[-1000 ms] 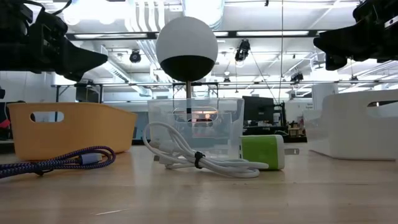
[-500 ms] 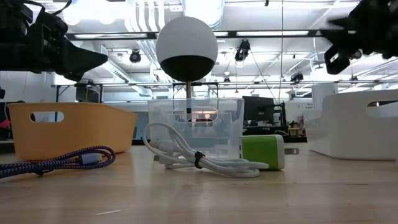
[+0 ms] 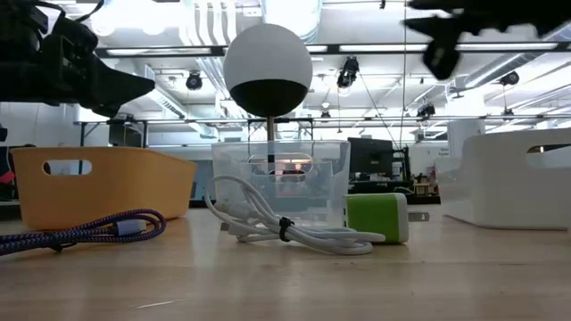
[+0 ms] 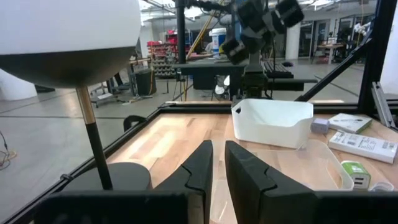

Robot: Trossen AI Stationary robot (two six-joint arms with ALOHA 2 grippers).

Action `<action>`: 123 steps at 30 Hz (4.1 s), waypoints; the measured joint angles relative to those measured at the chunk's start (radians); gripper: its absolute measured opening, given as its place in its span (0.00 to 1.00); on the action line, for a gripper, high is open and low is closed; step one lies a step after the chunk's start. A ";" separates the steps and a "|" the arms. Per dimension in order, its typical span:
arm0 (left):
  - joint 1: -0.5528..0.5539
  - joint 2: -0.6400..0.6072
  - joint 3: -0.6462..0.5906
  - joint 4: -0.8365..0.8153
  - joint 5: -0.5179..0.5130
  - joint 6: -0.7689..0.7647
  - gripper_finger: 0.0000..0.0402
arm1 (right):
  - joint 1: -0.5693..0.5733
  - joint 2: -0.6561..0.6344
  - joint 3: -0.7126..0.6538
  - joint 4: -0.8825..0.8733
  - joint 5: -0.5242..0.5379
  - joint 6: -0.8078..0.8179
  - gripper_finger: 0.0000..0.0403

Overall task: Pick and place items into bin
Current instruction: Put the blue USB cable into the yellow bin

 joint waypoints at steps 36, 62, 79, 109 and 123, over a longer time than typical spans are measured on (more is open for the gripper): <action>-0.005 0.045 0.221 0.333 -0.080 -0.247 0.07 | 0.264 0.568 0.396 -0.364 -0.310 0.771 0.27; -0.790 1.144 1.101 -1.032 -0.394 -1.549 0.15 | 0.431 0.464 0.495 -1.152 0.348 0.183 0.59; -0.731 1.657 1.422 -1.103 0.054 -1.966 0.54 | 0.489 0.204 0.274 -1.145 0.383 0.192 0.59; -0.763 1.768 1.383 -1.047 0.060 -1.845 0.02 | 0.489 0.205 0.276 -1.068 0.387 0.294 0.59; -0.774 1.286 1.319 -1.480 -0.371 -2.198 0.01 | 0.488 0.206 0.276 -1.060 0.493 0.327 0.59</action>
